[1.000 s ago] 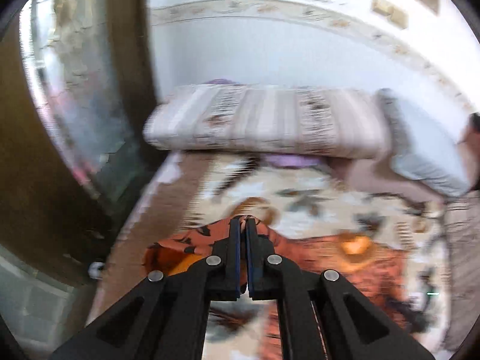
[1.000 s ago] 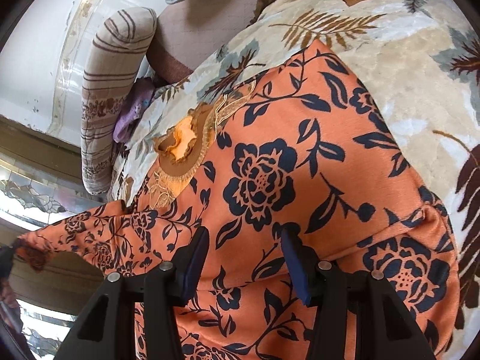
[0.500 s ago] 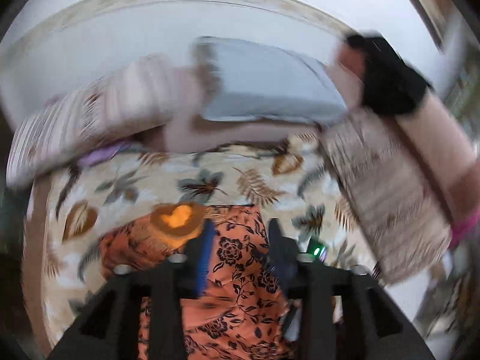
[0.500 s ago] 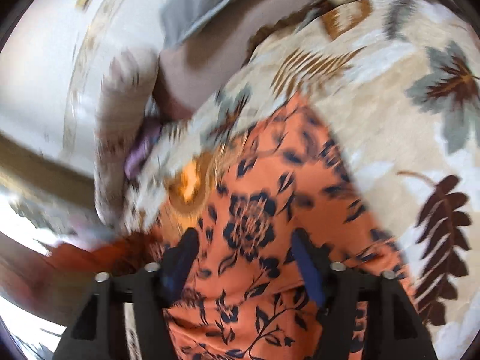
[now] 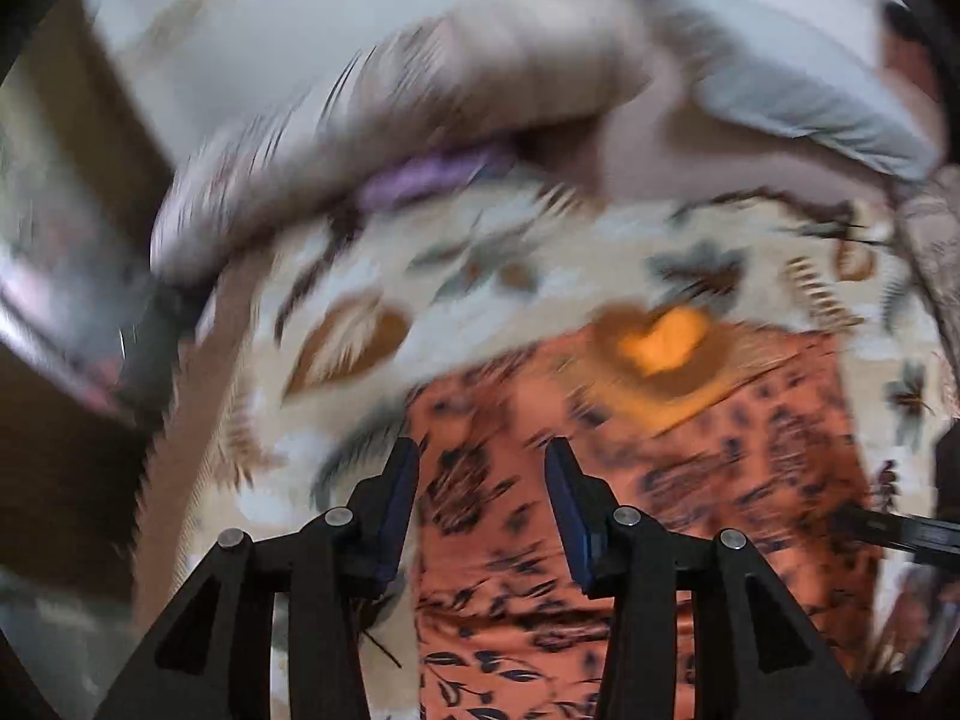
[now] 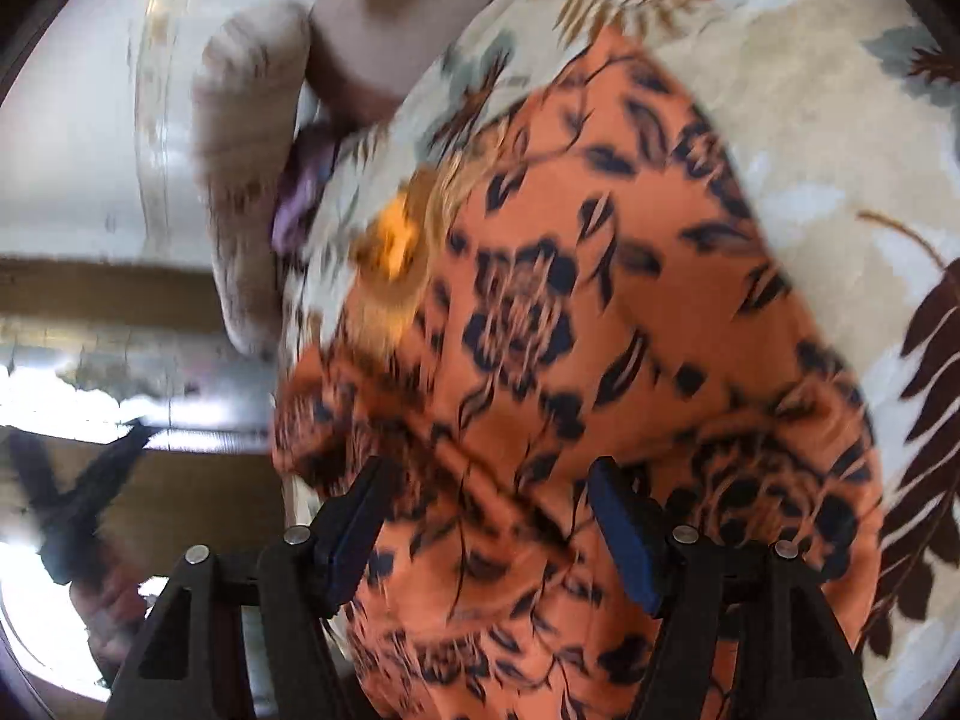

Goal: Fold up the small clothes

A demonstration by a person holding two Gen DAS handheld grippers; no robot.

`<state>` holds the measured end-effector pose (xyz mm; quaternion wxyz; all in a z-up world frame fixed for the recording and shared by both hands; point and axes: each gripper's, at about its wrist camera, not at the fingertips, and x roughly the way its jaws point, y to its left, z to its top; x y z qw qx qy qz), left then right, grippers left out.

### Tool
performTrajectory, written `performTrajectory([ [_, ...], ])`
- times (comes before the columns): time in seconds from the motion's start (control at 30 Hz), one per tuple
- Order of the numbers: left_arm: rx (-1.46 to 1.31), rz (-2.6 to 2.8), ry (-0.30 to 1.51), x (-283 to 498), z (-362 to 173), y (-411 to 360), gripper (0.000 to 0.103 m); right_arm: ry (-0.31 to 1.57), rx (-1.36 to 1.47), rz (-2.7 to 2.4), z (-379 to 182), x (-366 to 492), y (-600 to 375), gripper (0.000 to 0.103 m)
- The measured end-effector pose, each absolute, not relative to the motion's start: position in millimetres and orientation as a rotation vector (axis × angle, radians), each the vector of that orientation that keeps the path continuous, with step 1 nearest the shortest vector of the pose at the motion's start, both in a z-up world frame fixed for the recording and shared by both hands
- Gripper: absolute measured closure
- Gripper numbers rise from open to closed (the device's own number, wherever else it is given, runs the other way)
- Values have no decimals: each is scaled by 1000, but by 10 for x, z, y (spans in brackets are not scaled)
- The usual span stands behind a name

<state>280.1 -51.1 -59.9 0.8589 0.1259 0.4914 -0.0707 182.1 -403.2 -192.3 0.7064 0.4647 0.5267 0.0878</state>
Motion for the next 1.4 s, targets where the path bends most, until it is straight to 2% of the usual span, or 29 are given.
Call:
performTrajectory([
  [0.17, 161, -133, 1005, 2799, -1201, -113, 59, 1240, 1191, 316, -2077, 1618, -3891, 32],
  [0.3, 111, -186, 968, 2708, -1455, -100, 59, 1304, 1328, 355, -2323, 1622, -3688, 32],
  [0.43, 84, -233, 972, 2584, -1823, -80, 59, 1231, 1361, 209, -2453, 1647, -3633, 32],
  [0.47, 68, -241, 974, 2544, -1922, -61, 59, 1208, 1356, 190, -2448, 1652, -3644, 36],
  [0.57, 28, -270, 915, 2402, -2065, 11, 59, 1127, 1120, 68, -2226, 1733, -3664, 78],
  [0.6, 40, -271, 888, 2354, -2087, 2, 59, 1098, 1060, 50, -2145, 1741, -3658, 87],
  [0.67, 87, -269, 891, 2341, -2067, -76, 59, 1001, 930, 38, -1858, 1761, -3667, 94],
  [0.73, 98, -290, 878, 2338, -2049, -118, 59, 856, 847, 32, -1518, 1732, -3714, 95],
  [0.87, 73, -306, 885, 2362, -2052, -92, 59, 417, 646, 25, -700, 1456, -3839, 95],
  [0.9, 69, -311, 883, 2359, -2053, -80, 59, 378, 574, 24, -625, 1423, -3830, 95],
  [0.93, 75, -305, 882, 2361, -2052, -80, 58, 396, 447, 7, -606, 1466, -3802, 95],
  [1.0, 83, -302, 892, 2383, -2070, -87, 58, 564, 312, -158, -788, 1669, -3852, 94],
  [1.1, 66, -300, 897, 2382, -2055, -62, 58, 857, 448, -317, -1260, 1863, -4243, 93],
  [1.17, 53, -292, 887, 2374, -2018, -38, 58, 908, 569, -405, -1408, 1817, -4462, 91],
  [1.27, 21, -314, 804, 2301, -1868, -24, 58, 850, 568, -366, -1319, 1811, -4423, 91],
  [1.3, 22, -327, 781, 2275, -1836, -42, 54, 840, 547, -319, -1280, 1858, -4302, 91],
  [1.33, 30, -338, 767, 2255, -1825, -74, 43, 836, 528, -267, -1263, 1873, -4201, 91],
  [1.4, 77, -344, 776, 2250, -1874, -180, 36, 859, 507, -171, -1325, 1918, -3956, 91],
])
